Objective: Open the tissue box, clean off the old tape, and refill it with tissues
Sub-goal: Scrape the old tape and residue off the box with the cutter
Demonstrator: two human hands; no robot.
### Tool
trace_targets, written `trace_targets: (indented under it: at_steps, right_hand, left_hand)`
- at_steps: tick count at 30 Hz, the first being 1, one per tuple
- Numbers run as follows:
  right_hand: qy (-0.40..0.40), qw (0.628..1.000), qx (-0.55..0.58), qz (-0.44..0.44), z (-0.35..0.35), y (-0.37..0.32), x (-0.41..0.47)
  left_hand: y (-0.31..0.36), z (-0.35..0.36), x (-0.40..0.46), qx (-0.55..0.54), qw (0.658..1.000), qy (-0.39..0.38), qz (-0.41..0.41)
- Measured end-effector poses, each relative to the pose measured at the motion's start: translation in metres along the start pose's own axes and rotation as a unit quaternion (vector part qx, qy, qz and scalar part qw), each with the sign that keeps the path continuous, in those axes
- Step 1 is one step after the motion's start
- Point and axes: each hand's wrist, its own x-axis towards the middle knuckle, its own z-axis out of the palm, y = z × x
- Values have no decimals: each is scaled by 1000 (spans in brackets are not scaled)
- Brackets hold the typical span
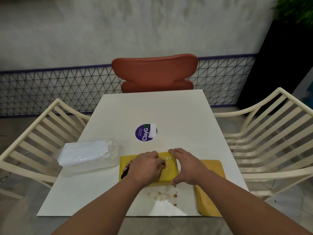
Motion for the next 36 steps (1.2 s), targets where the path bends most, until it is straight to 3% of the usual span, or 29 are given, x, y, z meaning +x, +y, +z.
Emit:
trace_targets:
  at_steps: [2,7,12,18,23,26,32,36]
  right_hand:
    - [-1,1000,-2,-2,0,0,0]
    - [-2,1000,-7,-4,0,0,1]
    - [-3,1000,-8,-1,0,0,1]
    - [-3,1000,-16,-1,-1,-3,0]
    - [-6,1000,-11,3,-3,-3,-1]
    - [-5,1000,-11,3,-2,-3,-1]
    - [-6,1000,-9,7,-2,-4,0]
    - [-7,1000,-12,9,-1,-3,-1]
  left_hand:
    - [-2,4,-2,-5,1000,6,-10]
    - [-10,3,-17,-11,993,-32,110]
    - [-25,-3,-21,0,1000,22,6]
    - [-5,6,-27,-10,997,-21,75]
    - [-35,-12,-21,8,996,16,-89]
    - [-38,-19,-10,-2,990,29,-138]
    - [-9,-3,7,-2,993,-5,-115]
    - [7,2,16,-3,998,-41,-43]
